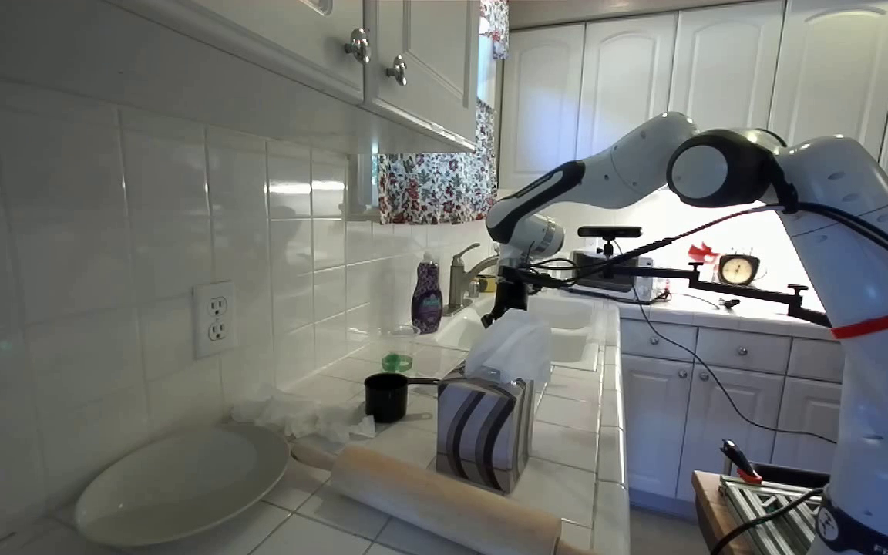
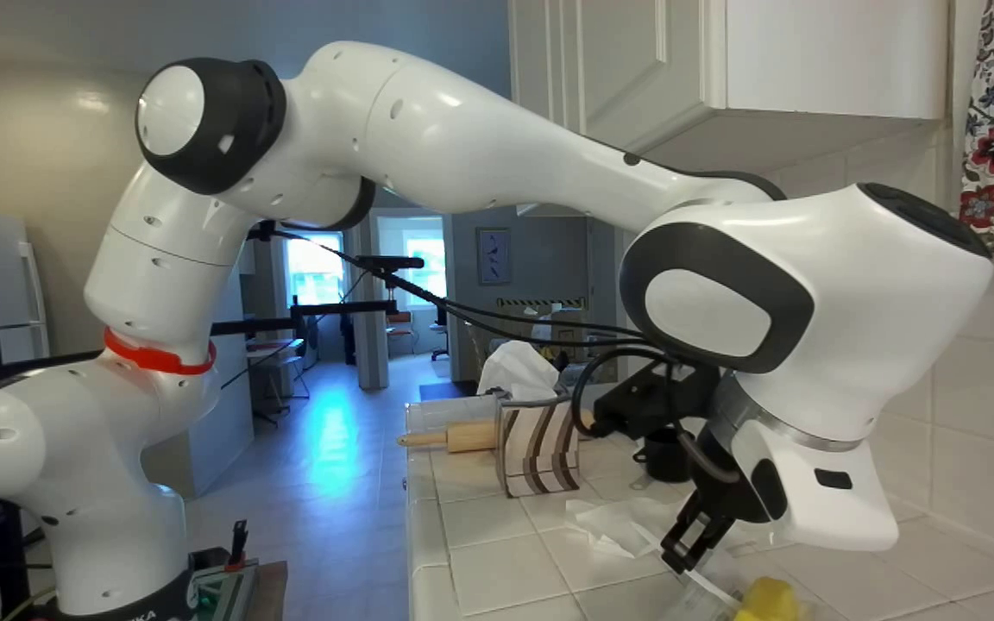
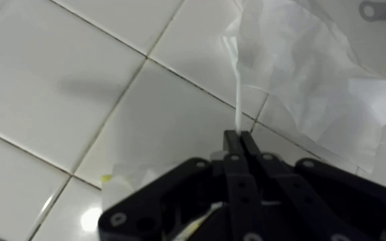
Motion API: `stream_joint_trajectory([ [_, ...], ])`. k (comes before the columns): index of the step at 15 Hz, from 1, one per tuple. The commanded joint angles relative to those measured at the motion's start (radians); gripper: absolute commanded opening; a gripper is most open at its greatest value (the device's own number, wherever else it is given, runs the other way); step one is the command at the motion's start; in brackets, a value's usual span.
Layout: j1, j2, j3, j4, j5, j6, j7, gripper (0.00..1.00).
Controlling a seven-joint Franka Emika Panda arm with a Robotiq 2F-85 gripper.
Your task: Pick up the knife from the counter and cut the butter on the paper
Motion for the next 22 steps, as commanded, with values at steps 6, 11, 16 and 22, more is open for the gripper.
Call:
stream_joint_trajectory([
  [6, 0.002, -0.008, 0.015, 0.001, -0.013, 0.033, 0.029, 0.01],
  [11, 0.009, -0.018, 0.019, -0.009, -0.019, 0.050, 0.034, 0.01],
  [16, 0.019, -0.029, 0.021, -0.018, -0.027, 0.063, 0.037, 0.01],
  [22, 0.028, -0.042, 0.024, -0.026, -0.039, 0.069, 0.045, 0.01],
])
